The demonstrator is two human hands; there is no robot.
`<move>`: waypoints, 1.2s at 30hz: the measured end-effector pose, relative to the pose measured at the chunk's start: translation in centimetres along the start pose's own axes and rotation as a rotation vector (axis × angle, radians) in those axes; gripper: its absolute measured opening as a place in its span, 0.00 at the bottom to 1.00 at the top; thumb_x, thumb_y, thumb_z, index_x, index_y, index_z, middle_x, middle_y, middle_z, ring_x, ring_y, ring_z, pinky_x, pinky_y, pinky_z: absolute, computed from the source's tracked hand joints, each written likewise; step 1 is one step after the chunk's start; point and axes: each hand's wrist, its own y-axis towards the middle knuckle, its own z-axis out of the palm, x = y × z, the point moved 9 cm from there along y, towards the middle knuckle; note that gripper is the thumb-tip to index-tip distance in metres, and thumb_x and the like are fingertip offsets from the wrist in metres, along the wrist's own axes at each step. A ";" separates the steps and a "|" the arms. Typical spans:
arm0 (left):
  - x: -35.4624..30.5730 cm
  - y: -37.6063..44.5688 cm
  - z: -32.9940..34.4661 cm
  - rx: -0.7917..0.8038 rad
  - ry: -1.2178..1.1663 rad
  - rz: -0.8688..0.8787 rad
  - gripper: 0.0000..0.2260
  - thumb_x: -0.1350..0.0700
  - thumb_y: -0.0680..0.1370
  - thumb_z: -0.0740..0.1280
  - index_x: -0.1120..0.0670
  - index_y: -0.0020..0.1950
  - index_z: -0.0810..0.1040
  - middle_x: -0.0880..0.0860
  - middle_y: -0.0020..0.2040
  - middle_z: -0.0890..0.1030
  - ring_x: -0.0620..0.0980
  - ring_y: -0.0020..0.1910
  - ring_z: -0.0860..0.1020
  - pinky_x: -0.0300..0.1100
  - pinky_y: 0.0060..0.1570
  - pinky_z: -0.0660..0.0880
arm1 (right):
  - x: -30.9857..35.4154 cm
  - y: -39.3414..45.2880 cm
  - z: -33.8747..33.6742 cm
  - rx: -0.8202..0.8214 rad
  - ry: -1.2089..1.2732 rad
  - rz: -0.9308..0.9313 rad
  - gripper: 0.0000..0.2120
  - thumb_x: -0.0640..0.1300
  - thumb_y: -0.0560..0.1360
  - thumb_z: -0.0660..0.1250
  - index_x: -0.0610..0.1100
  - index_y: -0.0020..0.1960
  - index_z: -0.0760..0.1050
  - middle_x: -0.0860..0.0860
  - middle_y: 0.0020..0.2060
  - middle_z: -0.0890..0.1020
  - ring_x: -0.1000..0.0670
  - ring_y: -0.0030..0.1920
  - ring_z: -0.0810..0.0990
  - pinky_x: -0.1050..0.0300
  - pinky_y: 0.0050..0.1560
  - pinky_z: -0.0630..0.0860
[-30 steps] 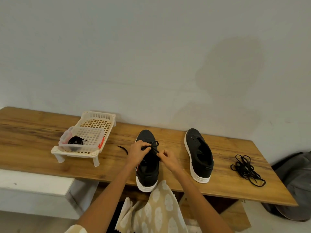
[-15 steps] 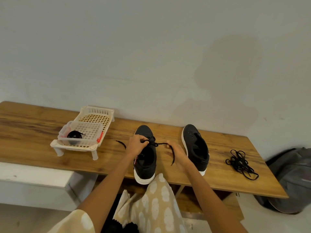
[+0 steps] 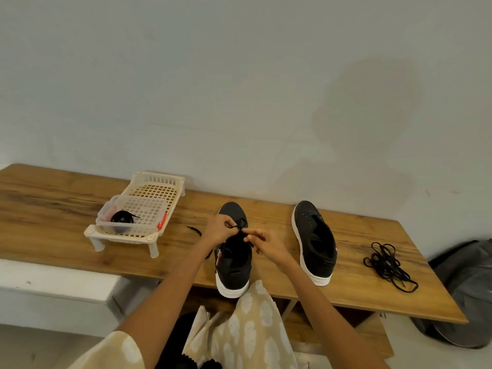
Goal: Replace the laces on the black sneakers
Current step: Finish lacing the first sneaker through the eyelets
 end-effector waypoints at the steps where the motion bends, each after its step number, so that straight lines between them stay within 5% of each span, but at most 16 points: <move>1: 0.1 0.1 0.1 0.024 -0.016 -0.008 0.03 0.58 0.76 0.69 0.57 0.47 0.78 0.48 0.35 0.77 0.43 0.28 0.73 0.30 0.27 0.67 | 0.0 0.1 0.2 -0.011 -0.033 0.002 0.12 0.38 0.79 0.61 0.45 0.61 0.77 0.51 0.44 0.81 0.59 0.34 0.74 0.69 0.35 0.71; 4: 0.7 0.2 0.6 0.110 -0.101 -0.045 0.04 0.57 0.77 0.67 0.57 0.48 0.78 0.50 0.30 0.76 0.44 0.25 0.71 0.33 0.27 0.66 | 0.5 0.7 -0.1 -0.121 -0.129 -0.015 0.10 0.41 0.76 0.67 0.43 0.56 0.81 0.51 0.47 0.83 0.60 0.44 0.79 0.72 0.42 0.72; 9: 1.6 0.2 0.8 0.221 -0.236 -0.094 0.05 0.57 0.77 0.67 0.58 0.47 0.81 0.52 0.27 0.74 0.44 0.23 0.69 0.35 0.26 0.65 | 1.0 1.5 -0.1 -0.209 -0.342 -0.031 0.07 0.47 0.75 0.68 0.47 0.48 0.82 0.54 0.41 0.83 0.61 0.39 0.78 0.70 0.37 0.72; 19: 1.0 0.2 0.6 0.233 -0.172 -0.007 0.06 0.55 0.77 0.68 0.56 0.48 0.81 0.51 0.27 0.74 0.44 0.24 0.69 0.35 0.27 0.65 | 2.1 2.8 0.5 -0.083 -0.661 -0.129 0.09 0.49 0.76 0.66 0.46 0.50 0.82 0.52 0.45 0.83 0.57 0.41 0.76 0.62 0.38 0.69; 24: 0.7 0.2 1.2 0.301 -0.116 0.071 0.05 0.58 0.79 0.65 0.56 0.53 0.77 0.52 0.30 0.75 0.46 0.27 0.71 0.38 0.32 0.68 | 4.5 3.3 -2.0 -0.221 -0.429 -0.139 0.11 0.48 0.80 0.61 0.43 0.53 0.78 0.53 0.45 0.79 0.56 0.46 0.74 0.67 0.40 0.68; 26: 0.2 0.2 1.1 0.299 -0.075 0.107 0.05 0.58 0.79 0.64 0.58 0.54 0.76 0.51 0.30 0.74 0.46 0.27 0.71 0.39 0.33 0.69 | 6.3 4.6 -0.9 -0.098 -0.485 -0.198 0.12 0.41 0.81 0.59 0.40 0.58 0.78 0.52 0.51 0.79 0.55 0.51 0.75 0.71 0.46 0.69; 28: -0.2 -0.1 1.2 0.298 -0.047 0.137 0.06 0.59 0.80 0.63 0.58 0.54 0.75 0.50 0.30 0.73 0.45 0.26 0.71 0.37 0.32 0.69 | 6.6 6.1 0.4 0.058 -0.587 -0.204 0.13 0.37 0.79 0.59 0.41 0.58 0.79 0.48 0.54 0.82 0.52 0.53 0.78 0.65 0.52 0.72; 31: 0.0 -0.2 1.1 0.254 -0.045 0.145 0.04 0.59 0.80 0.61 0.57 0.53 0.74 0.49 0.29 0.72 0.43 0.25 0.70 0.35 0.29 0.68 | 4.8 7.4 1.3 0.251 -0.718 -0.087 0.12 0.37 0.78 0.60 0.40 0.57 0.80 0.43 0.48 0.84 0.54 0.38 0.78 0.62 0.43 0.74; 36: 0.7 -0.1 1.5 0.137 -0.094 0.164 0.04 0.61 0.81 0.60 0.59 0.53 0.73 0.51 0.36 0.73 0.47 0.33 0.72 0.36 0.32 0.68 | 2.1 6.7 0.9 0.297 -0.456 0.139 0.12 0.43 0.79 0.63 0.39 0.56 0.80 0.51 0.34 0.77 0.55 0.34 0.74 0.67 0.35 0.74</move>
